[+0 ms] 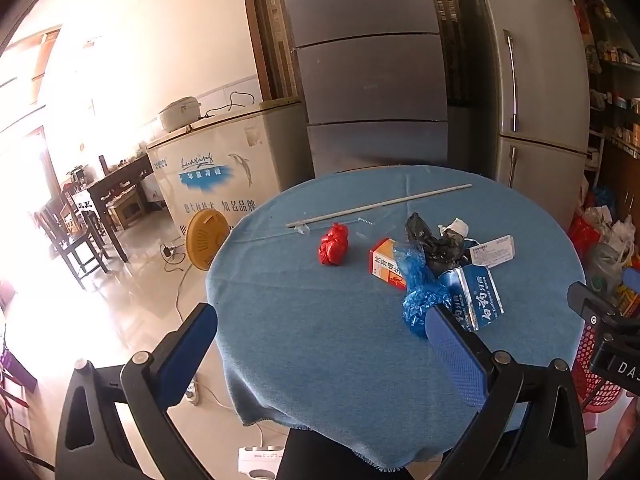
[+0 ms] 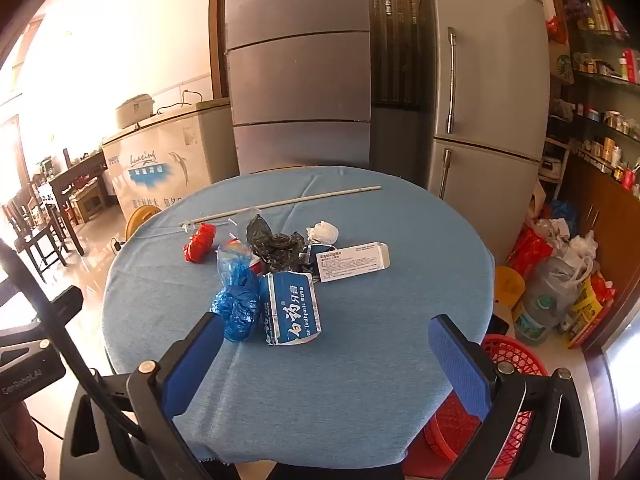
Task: Collect trash
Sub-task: 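Move both tools toward the trash on the table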
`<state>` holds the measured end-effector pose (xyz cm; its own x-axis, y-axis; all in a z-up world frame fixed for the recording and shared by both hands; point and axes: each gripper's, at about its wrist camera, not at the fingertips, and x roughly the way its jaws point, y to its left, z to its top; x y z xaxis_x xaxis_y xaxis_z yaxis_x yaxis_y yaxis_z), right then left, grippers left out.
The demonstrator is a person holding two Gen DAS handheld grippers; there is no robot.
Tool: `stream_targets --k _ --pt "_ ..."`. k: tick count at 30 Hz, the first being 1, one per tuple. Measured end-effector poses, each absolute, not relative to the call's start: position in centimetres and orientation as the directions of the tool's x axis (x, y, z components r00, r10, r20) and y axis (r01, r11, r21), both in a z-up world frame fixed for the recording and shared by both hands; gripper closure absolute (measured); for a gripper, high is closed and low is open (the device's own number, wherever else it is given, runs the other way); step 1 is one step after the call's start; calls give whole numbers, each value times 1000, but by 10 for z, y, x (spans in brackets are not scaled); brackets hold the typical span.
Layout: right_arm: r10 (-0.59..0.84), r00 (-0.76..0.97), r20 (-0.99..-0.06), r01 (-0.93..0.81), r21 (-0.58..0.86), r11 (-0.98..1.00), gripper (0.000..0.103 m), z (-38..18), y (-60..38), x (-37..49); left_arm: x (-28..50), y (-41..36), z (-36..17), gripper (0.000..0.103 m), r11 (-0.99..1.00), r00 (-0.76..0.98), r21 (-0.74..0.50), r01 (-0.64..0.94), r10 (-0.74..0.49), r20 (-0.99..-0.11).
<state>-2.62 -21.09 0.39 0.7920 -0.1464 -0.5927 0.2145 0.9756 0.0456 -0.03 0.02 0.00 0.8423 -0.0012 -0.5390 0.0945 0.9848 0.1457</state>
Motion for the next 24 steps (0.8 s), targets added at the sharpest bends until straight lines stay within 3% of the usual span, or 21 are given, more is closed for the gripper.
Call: stream_targets --k 24 --pt "-150 785 -601 219 43 975 0 -1 -210 -23 2 2 -7 0 985 839 140 97 -5 -545"
